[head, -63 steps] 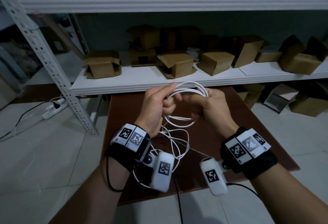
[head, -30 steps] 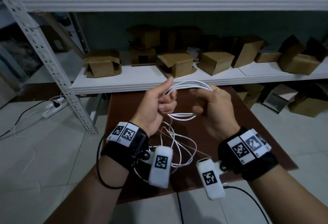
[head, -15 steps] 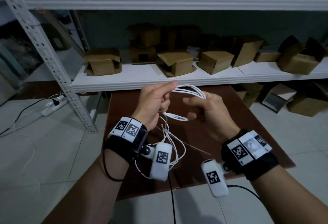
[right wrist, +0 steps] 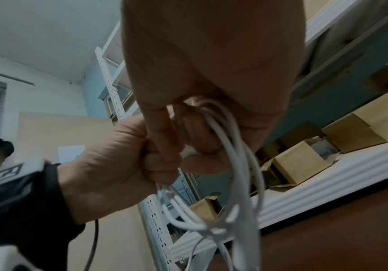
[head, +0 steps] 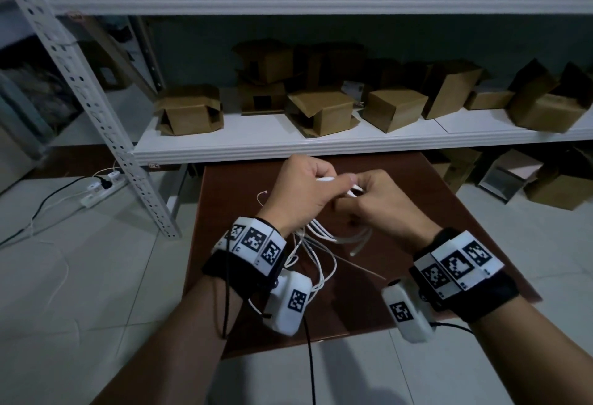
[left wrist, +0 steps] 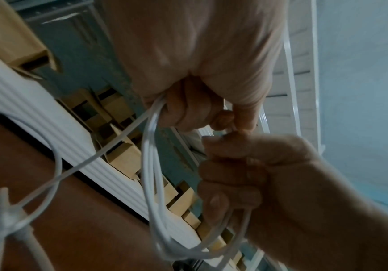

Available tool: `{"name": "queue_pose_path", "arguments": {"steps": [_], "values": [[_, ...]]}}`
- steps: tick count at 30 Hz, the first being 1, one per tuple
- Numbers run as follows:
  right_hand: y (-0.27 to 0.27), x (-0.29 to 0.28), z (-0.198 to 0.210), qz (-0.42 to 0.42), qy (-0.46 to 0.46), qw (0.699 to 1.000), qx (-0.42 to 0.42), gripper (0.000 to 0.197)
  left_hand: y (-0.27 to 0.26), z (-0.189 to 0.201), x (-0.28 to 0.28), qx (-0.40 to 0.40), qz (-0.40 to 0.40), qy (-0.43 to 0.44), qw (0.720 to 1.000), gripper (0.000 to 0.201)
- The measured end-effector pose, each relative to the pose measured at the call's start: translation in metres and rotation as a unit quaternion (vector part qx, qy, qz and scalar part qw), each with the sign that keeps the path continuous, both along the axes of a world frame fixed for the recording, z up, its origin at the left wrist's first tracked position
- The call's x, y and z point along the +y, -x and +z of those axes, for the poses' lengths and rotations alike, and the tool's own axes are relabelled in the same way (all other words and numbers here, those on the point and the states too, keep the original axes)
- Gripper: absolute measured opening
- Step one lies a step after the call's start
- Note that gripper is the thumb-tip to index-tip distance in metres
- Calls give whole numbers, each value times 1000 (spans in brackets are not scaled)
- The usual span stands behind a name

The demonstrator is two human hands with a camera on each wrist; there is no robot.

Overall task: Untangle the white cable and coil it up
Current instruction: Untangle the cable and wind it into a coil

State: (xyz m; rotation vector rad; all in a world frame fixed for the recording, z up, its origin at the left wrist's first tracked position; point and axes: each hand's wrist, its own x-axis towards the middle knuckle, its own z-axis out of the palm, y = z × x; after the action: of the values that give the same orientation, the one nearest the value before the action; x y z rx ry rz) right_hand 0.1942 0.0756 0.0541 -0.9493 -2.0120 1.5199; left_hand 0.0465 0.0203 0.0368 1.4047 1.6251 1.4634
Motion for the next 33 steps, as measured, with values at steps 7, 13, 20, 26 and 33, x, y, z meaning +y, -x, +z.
{"name": "queue_pose_path", "arguments": {"steps": [7,13,20,26,33], "values": [[3,-1,0,-91,-32,995,37,20,-6,3,-4,-30,-36,-5,999,58],[-2,1,19,-168,79,964,189,12,1,7,-8,-259,-93,-11,961,48],[3,1,12,-140,88,972,166,6,2,2,-3,-242,-66,-56,966,48],[-5,7,7,-55,-6,995,83,20,7,7,-6,-102,-55,-75,990,54],[-5,3,6,0,-96,995,-7,10,-7,-1,-3,19,-72,-52,996,46]]}}
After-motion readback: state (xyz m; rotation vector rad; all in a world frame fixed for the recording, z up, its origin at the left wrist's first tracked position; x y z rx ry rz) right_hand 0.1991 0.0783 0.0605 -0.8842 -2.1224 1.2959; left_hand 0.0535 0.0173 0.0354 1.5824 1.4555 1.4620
